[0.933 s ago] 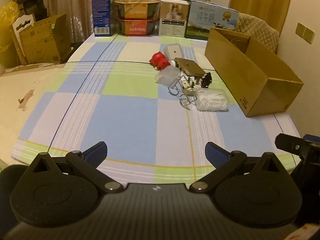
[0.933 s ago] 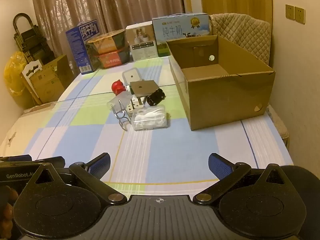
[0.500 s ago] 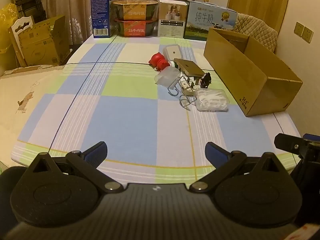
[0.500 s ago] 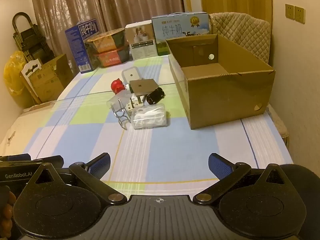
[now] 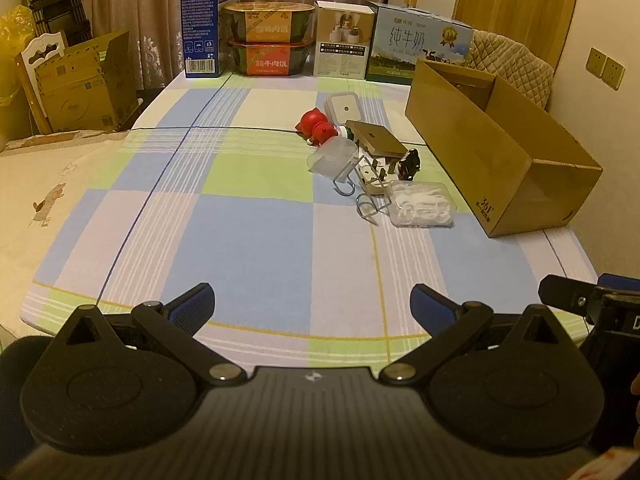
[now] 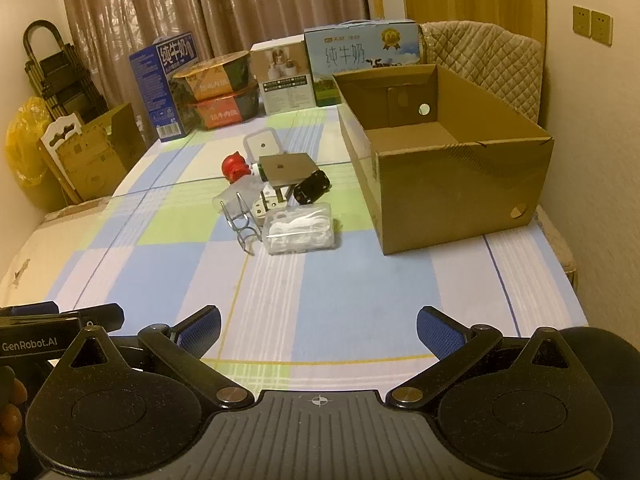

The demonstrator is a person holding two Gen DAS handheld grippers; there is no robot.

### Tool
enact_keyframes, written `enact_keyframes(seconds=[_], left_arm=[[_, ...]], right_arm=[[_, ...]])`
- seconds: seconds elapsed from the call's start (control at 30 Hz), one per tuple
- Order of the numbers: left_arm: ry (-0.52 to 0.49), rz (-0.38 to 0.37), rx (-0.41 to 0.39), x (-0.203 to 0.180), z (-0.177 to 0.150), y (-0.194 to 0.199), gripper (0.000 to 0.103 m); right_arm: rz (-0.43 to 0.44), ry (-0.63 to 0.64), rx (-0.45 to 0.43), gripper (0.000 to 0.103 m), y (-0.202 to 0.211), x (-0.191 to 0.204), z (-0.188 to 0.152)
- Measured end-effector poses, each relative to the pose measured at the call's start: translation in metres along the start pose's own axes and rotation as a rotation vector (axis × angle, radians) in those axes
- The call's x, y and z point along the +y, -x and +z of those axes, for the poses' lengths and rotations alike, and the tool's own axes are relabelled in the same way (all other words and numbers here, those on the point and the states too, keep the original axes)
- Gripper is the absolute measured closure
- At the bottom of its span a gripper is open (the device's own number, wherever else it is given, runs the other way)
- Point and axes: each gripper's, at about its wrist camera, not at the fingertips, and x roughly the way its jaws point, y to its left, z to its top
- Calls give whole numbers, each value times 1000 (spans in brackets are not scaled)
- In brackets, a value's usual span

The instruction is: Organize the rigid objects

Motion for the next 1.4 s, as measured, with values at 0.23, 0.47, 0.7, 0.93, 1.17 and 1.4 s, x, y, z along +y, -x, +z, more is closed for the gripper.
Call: enact_keyframes(seconds=[0.23,0.47,0.7,0.93,1.17,1.4], left_arm=[[1,-5,-4,1,2,1,1],[3,-9,-6,1,1,1,1],[6,-13,-4,1,1,0,1],[8,-17,-2,1,1,0,1],[11,-23,-1,1,1,-2,1],[1,-23,-2,0,2,-3,1]], right_arm=[[2,2,1,2,0,3,1],[2,0,-1,2,1,3,3],[1,0,1,2,1,4,3],[0,-1,3,2,0,4,1],[0,-2,3,2,0,3,0],[-2,-6,-3,2,-1,3,-2]])
